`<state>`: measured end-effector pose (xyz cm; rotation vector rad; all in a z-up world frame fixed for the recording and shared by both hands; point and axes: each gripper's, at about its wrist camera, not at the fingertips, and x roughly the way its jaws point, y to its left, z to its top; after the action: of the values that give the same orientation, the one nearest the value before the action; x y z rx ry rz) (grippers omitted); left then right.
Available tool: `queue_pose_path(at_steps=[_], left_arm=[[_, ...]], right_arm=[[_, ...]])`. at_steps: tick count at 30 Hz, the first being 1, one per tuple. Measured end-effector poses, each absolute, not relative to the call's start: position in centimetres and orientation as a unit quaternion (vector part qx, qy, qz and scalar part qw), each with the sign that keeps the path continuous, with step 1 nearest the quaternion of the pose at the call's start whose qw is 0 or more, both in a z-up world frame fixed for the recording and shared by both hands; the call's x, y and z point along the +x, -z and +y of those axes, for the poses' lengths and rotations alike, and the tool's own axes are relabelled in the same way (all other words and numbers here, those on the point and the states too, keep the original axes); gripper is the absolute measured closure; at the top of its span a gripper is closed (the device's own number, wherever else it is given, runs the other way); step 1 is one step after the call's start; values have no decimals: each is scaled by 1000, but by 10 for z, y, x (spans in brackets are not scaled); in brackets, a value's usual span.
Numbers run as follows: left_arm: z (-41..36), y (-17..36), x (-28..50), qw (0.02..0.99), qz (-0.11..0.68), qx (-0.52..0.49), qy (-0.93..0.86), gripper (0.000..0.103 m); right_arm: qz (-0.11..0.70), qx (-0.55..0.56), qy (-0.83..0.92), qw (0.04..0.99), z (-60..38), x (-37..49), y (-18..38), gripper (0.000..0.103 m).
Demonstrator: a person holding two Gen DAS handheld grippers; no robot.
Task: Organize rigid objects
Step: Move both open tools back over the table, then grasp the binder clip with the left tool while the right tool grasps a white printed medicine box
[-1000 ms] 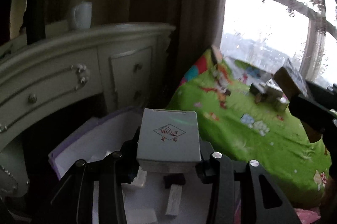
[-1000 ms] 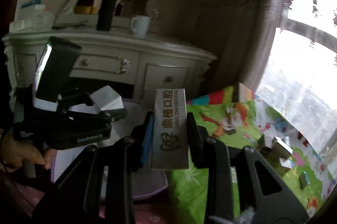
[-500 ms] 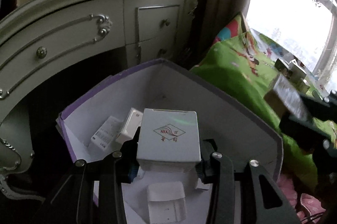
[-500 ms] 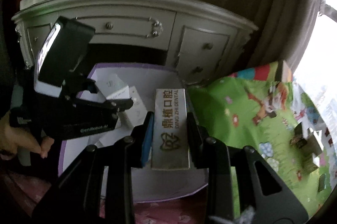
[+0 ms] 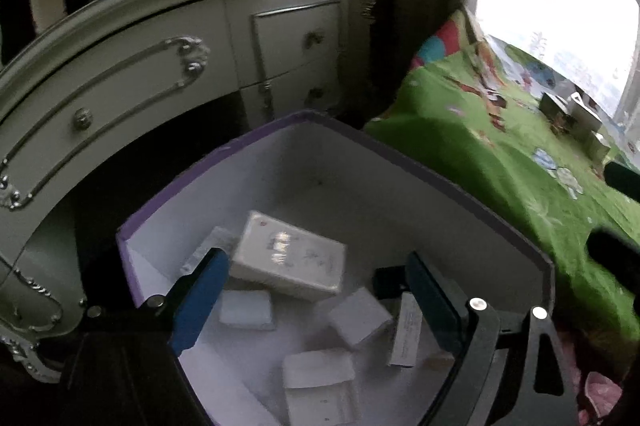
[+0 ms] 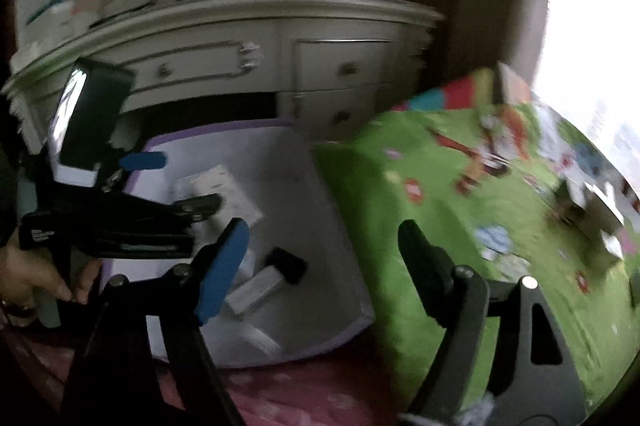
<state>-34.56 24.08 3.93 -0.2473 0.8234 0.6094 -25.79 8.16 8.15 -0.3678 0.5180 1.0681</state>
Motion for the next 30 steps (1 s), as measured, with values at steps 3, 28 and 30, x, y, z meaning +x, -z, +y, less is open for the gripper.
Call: queue_pose_path(at_steps=[3, 28, 30], left_arm=[[222, -43, -330, 873, 398, -109, -260, 12], [65, -4, 54, 890, 455, -21, -31, 12], [66, -3, 64, 890, 454, -18, -24, 11]], right_arm=[[253, -151, -448, 844, 45, -232, -80, 19], [349, -5, -181, 919, -187, -117, -39, 16], [351, -6, -187, 917, -182, -113, -39, 16]])
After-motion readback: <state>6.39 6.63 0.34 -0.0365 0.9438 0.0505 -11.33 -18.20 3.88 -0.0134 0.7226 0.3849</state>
